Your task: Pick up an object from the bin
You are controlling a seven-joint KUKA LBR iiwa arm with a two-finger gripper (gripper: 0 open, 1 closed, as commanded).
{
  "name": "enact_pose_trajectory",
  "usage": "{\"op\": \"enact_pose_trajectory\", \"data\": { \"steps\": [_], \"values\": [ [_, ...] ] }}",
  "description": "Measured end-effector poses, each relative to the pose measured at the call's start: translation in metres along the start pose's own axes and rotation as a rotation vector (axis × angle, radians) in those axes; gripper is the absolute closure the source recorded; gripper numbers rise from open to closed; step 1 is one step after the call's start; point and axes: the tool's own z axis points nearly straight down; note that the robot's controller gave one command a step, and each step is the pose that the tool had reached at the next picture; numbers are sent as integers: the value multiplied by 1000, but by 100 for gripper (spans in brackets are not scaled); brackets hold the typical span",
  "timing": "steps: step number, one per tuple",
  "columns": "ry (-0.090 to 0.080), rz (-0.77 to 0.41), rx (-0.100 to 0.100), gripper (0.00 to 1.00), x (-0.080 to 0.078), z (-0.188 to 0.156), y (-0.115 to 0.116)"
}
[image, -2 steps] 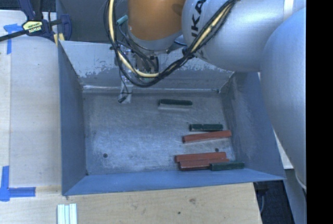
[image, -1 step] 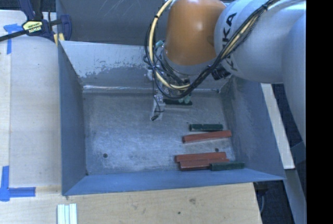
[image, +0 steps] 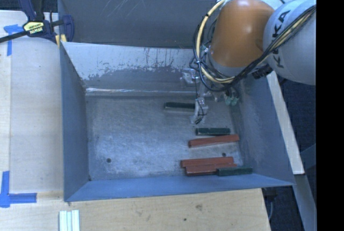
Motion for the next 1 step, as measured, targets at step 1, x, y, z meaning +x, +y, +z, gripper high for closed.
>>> {"op": "enact_pose_trajectory", "data": {
  "steps": [1],
  "values": [
    [4,84,-4,0,4,95,-3]
  ]
}}
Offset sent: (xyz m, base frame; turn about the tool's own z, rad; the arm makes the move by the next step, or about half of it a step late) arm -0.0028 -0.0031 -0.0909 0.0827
